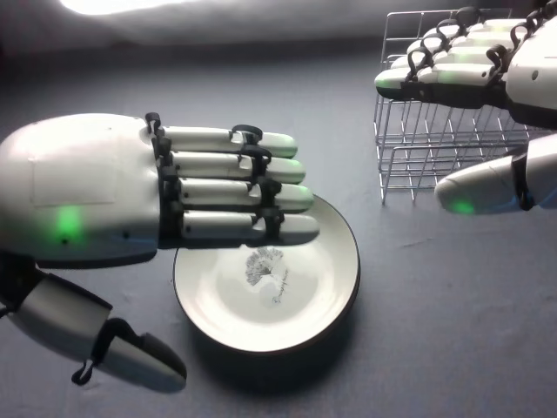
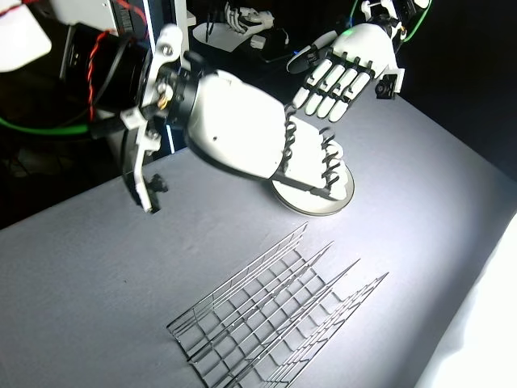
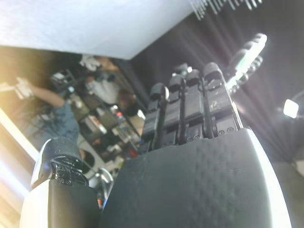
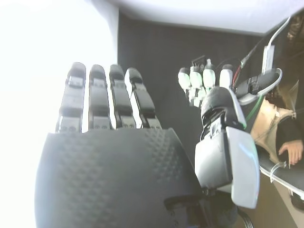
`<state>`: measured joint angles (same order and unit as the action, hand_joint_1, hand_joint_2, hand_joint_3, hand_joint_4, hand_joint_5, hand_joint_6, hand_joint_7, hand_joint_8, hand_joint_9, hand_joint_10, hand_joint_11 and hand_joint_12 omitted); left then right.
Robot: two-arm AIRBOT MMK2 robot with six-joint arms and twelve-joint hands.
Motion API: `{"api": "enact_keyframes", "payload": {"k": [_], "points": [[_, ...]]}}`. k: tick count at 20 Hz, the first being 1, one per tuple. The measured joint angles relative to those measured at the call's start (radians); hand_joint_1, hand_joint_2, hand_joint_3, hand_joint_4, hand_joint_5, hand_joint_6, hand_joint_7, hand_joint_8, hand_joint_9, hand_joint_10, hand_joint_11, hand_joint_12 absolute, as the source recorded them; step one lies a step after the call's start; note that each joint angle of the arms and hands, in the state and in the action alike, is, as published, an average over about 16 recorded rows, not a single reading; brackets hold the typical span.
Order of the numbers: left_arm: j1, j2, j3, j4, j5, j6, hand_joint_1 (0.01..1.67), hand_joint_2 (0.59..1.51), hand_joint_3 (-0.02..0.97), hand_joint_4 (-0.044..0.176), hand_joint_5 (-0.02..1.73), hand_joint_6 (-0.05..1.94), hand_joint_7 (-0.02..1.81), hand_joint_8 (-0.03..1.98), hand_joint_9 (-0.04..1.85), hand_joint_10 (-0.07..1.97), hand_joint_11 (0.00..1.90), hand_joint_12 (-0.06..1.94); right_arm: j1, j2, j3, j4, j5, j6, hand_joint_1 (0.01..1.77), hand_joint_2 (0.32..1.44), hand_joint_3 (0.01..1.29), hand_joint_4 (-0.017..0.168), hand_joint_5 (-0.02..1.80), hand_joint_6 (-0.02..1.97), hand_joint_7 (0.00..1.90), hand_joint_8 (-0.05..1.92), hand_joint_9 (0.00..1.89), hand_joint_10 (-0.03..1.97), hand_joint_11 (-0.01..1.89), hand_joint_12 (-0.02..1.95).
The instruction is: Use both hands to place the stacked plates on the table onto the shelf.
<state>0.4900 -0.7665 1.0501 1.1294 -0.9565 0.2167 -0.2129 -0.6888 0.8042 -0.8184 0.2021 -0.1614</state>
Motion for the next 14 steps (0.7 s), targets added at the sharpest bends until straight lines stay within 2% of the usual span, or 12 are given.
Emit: {"api": "enact_keyframes", "payload": {"k": [2,5,9,14], "points": [[-0.004,-0.005,0.013,0.022,-0.011,-0.022,0.02,1.097,-0.010,-0.002,0.08,0.03,0.06,0.03,0.06,0.03,0.06,0.04,-0.004,-0.004,0.008,-0.001,0.000,0.000,0.02,1.17,0.02,-0.005,0.07,0.09,0.11,0.07,0.11,0.07,0.15,0.05],[-0.011,-0.018,0.040,0.081,-0.034,-0.072,0.02,1.098,-0.012,-0.001,0.06,0.00,0.04,-0.01,0.02,0.01,0.02,0.02,-0.012,-0.011,0.017,-0.002,0.000,0.000,0.02,1.16,0.01,-0.005,0.02,0.03,0.02,0.01,0.02,0.01,0.02,0.01],[-0.028,-0.042,0.091,0.175,-0.072,-0.146,0.02,1.094,-0.012,0.000,0.04,0.00,0.03,-0.01,0.02,0.01,0.02,0.02,-0.022,-0.020,0.026,-0.003,0.004,-0.001,0.03,1.15,0.01,-0.005,0.01,0.02,0.02,0.01,0.02,0.01,0.02,0.00],[-0.052,-0.088,0.158,0.322,-0.118,-0.222,0.02,1.089,-0.012,0.002,0.03,0.01,0.02,-0.01,0.02,0.01,0.02,0.02,-0.035,-0.028,0.031,-0.004,0.017,-0.002,0.09,1.12,0.01,-0.005,0.01,0.02,0.02,0.01,0.02,0.01,0.04,0.01]]}}
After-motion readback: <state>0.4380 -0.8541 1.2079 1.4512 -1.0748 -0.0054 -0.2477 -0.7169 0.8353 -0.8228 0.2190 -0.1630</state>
